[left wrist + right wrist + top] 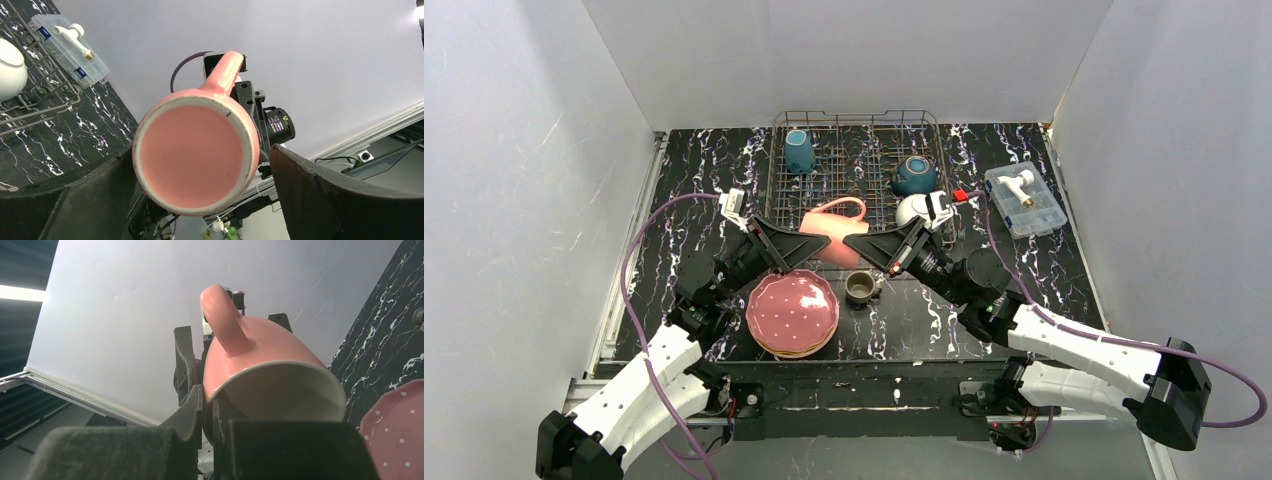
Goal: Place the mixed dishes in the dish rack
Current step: Pick up the cup at the center of the board.
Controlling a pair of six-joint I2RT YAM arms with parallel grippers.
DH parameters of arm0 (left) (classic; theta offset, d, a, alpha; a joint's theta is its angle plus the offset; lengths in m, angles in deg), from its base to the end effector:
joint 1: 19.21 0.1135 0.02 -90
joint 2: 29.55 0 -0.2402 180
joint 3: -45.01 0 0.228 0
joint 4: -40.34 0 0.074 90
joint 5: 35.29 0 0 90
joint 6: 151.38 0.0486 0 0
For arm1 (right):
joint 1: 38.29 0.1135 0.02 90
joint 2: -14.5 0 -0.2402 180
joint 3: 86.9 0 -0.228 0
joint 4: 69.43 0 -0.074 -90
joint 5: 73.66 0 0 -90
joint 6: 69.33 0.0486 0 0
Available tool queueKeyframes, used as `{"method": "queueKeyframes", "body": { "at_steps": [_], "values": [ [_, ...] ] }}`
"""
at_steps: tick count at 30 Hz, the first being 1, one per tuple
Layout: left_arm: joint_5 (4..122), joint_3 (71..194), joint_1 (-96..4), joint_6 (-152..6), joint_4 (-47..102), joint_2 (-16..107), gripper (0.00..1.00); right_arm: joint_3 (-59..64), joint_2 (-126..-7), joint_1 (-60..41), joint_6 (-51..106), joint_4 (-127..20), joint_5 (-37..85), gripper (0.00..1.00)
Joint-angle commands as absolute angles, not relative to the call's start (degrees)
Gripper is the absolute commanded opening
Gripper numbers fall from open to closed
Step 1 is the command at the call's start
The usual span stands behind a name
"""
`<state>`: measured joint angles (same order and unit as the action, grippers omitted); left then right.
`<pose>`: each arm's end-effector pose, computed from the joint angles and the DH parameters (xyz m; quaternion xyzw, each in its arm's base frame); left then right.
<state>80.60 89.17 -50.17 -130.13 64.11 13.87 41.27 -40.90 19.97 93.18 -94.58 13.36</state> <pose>0.1440 -0.1111 0.3304 0.0076 0.5598 -0.7047 0.4359 0.1206 0.1901 0.3421 0.0910 0.5550 0.7455 0.3576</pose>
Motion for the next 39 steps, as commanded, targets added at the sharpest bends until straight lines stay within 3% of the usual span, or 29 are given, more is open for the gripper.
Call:
{"method": "queueKeyframes", "body": {
  "at_steps": [1,14,21,26,32,39],
  "values": [
    [79.7,91.4,-50.0,-128.7,67.1,13.5,0.98,39.8,-38.0,20.7,92.2,-101.3,12.1,0.01],
    [80.3,91.3,-49.9,-128.9,67.1,13.4,0.98,39.7,-37.4,20.9,91.1,-99.4,10.7,0.01],
    [81.0,91.3,-49.9,-129.0,67.1,13.3,0.92,39.5,-37.5,20.9,91.1,-99.2,10.3,0.01],
    [81.3,91.0,-49.9,-128.9,67.1,13.1,0.78,40.1,-37.2,20.9,91.1,-99.2,10.0,0.01],
    [81.4,90.7,-49.9,-128.6,67.1,12.3,0.50,40.8,-36.8,20.9,91.3,-99.1,9.7,0.01],
    [81.2,91.1,-49.8,-128.6,67.1,12.5,0.27,41.4,-36.7,20.9,91.3,-98.8,9.8,0.01]
  ]
}}
